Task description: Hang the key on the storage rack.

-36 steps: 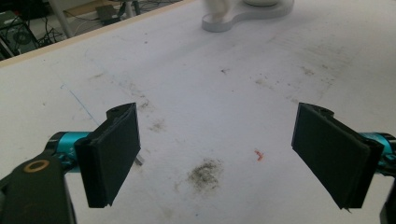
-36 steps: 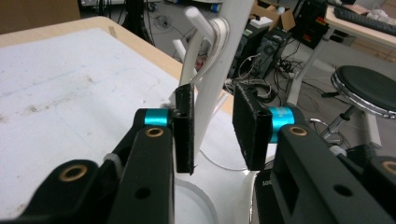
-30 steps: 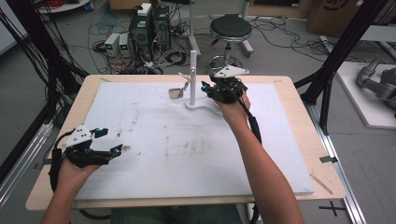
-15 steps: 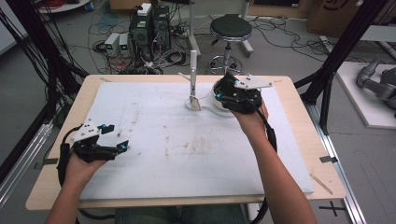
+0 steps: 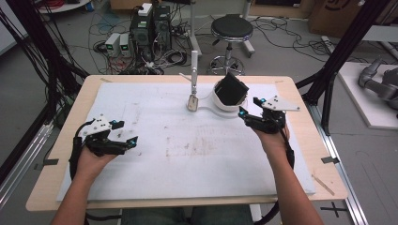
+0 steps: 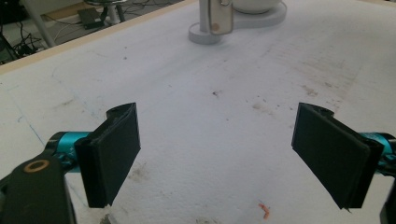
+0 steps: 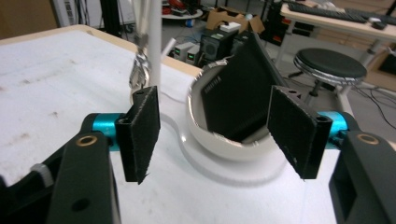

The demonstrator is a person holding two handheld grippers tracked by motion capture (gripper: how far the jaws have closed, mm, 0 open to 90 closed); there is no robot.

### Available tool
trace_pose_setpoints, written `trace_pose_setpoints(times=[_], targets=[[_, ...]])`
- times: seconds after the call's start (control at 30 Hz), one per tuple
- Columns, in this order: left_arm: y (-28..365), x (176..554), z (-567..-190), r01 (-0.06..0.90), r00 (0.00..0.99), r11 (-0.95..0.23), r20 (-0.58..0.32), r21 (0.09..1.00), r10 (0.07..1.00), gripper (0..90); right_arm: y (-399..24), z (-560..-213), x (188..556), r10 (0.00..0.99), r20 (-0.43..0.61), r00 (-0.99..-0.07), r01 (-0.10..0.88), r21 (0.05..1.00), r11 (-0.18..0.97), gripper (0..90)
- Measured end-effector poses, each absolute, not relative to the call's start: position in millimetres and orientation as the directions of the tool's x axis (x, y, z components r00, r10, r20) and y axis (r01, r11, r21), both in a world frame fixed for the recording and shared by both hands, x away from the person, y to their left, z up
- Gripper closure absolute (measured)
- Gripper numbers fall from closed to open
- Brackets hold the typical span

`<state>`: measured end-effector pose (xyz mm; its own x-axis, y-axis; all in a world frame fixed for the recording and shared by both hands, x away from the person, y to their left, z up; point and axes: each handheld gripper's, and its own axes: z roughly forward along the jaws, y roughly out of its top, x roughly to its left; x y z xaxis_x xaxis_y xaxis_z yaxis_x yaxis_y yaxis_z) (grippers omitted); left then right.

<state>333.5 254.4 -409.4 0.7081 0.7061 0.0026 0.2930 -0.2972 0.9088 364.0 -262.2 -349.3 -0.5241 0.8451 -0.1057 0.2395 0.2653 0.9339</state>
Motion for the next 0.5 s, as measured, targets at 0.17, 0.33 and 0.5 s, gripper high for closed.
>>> trace_pose_setpoints(times=[0.17,0.33,0.5], targets=[[254.4,339.5,-413.3,0.306,0.699,-0.286,-0.010,0.908,0.715,15.3,-274.5,-369.0,357.8,0.857,-0.072,-0.510,0.286,0.925,0.248,28.6],[255.0,343.1,-413.2,0.307,0.693,-0.257,-0.030,0.916,0.720,15.3,-280.9,-386.9,357.1,0.861,-0.041,-0.507,0.354,0.901,0.252,24.2],[253.3,344.6,-413.7,0.306,0.695,-0.264,-0.025,0.915,0.718,15.3,-282.8,-397.9,356.4,0.861,-0.026,-0.509,0.392,0.883,0.259,22.8]])
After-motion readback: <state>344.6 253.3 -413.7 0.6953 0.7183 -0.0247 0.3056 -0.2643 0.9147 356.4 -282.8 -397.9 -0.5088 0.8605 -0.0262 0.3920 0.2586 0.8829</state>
